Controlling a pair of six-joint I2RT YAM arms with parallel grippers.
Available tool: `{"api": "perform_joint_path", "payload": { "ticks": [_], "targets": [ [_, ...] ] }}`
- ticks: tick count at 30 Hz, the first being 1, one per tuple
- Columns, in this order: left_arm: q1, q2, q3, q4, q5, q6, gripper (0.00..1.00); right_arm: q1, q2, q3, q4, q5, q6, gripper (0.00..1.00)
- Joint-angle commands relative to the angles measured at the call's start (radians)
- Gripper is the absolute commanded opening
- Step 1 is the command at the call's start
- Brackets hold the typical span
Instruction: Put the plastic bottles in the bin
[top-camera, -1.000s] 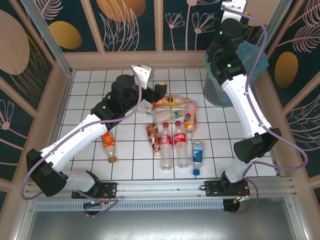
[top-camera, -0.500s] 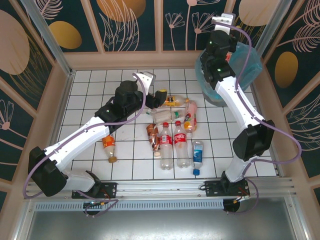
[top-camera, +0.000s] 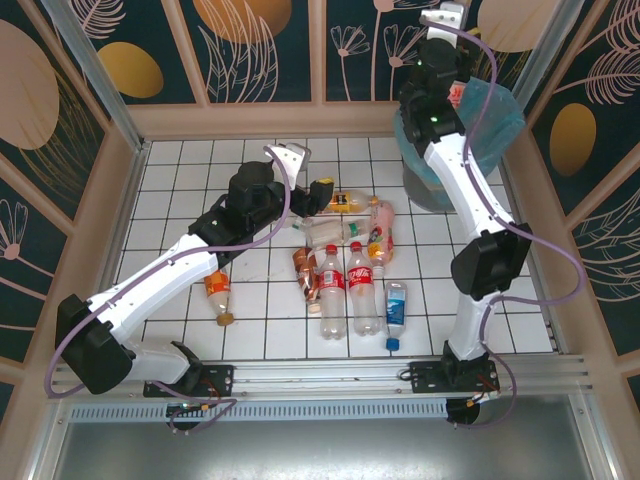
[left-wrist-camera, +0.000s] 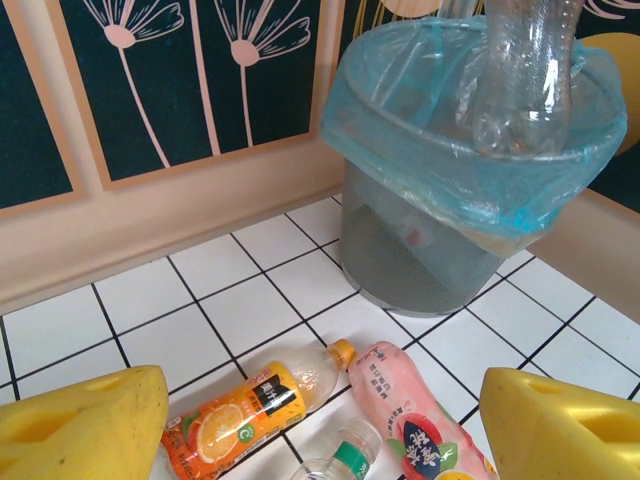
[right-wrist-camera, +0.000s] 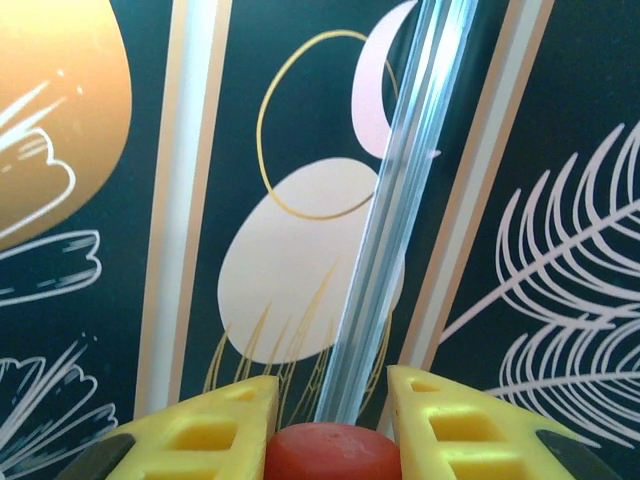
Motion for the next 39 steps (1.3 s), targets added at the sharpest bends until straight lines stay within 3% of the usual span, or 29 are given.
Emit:
{"api": "perform_joint_path", "payload": {
  "ticks": [1, 7, 13, 18, 21, 26, 29, 33, 39],
  "targets": [
    [-0.002, -0.011, -0.008, 0.036, -0.01, 0.009, 0.81, 0.0, 0.049, 0.1, -0.007, -0.008, -0.016, 0.0],
    [-0.002, -0.009, -0.012, 0.035, 0.007, 0.037, 0.84, 0.035, 0.081, 0.23, -0.002, -0.039, -0.029, 0.0],
    [-0.002, -0.04, -0.06, 0.1, 0.113, 0.128, 0.9, 0.183, -0.022, 0.194, -0.035, -0.121, -0.033, 0.0],
    [-0.003, -0.101, -0.128, 0.187, 0.236, 0.176, 0.93, 0.359, -0.199, 0.011, -0.226, -0.367, 0.182, 0.0],
    [-0.002, -0.141, -0.171, 0.236, 0.245, 0.187, 0.95, 0.425, -0.315, -0.163, -0.252, -0.514, 0.351, 0.0],
    [-0.002, -0.178, -0.202, 0.28, 0.228, 0.175, 0.97, 0.485, -0.513, -0.506, -0.078, -0.711, 0.588, 0.0],
    [-0.002, -0.189, -0.238, 0.315, 0.326, 0.151, 0.97, 0.49, -0.598, -0.663, 0.054, -0.791, 0.688, 0.0],
    [-0.002, -0.185, -0.254, 0.358, 0.443, 0.102, 0.97, 0.492, -0.658, -0.774, 0.154, -0.826, 0.751, 0.0],
    [-0.002, -0.159, -0.245, 0.373, 0.504, 0.055, 0.95, 0.494, -0.69, -0.878, 0.308, -0.963, 0.842, 0.0]
  ]
}}
